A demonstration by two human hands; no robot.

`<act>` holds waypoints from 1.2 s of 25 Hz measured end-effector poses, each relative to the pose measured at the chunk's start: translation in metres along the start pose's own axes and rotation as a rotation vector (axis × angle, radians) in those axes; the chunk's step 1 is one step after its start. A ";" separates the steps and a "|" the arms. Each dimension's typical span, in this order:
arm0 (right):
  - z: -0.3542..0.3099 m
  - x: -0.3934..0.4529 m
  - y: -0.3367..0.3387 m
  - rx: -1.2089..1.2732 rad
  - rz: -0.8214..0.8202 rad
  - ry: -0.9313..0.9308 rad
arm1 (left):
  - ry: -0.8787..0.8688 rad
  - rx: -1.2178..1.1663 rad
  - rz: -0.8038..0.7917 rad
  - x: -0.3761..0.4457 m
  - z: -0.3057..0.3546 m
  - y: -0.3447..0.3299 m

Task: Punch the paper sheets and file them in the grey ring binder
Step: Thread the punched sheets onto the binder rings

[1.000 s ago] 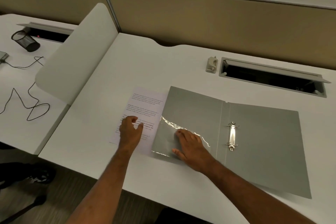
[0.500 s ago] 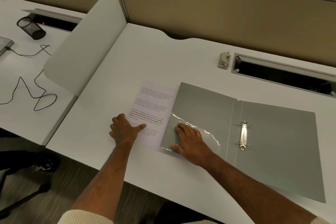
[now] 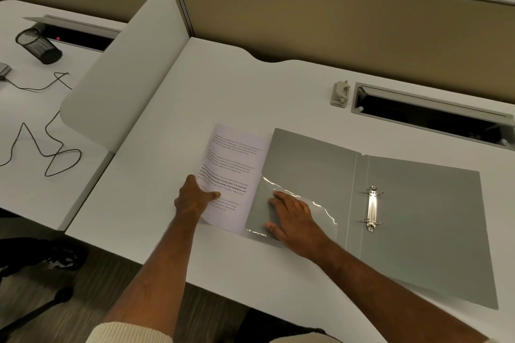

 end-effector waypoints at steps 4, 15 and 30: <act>0.001 -0.003 0.003 0.032 0.035 0.005 | -0.091 -0.084 0.001 -0.005 0.014 0.013; 0.001 -0.004 0.024 0.253 0.195 -0.060 | -0.357 -0.221 0.043 -0.061 0.093 0.068; 0.029 -0.025 0.109 1.921 0.069 -0.462 | -0.276 -0.935 -0.499 -0.172 0.180 0.007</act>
Point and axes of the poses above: each hand's wrist, its own x-axis towards the middle knuckle, its own y-axis out of the back of the hand, z = x × y, the point moved 3 cm from there along x, towards the middle knuckle, and after that the axes turned 4 degrees about -y, right-handed, at the moved point
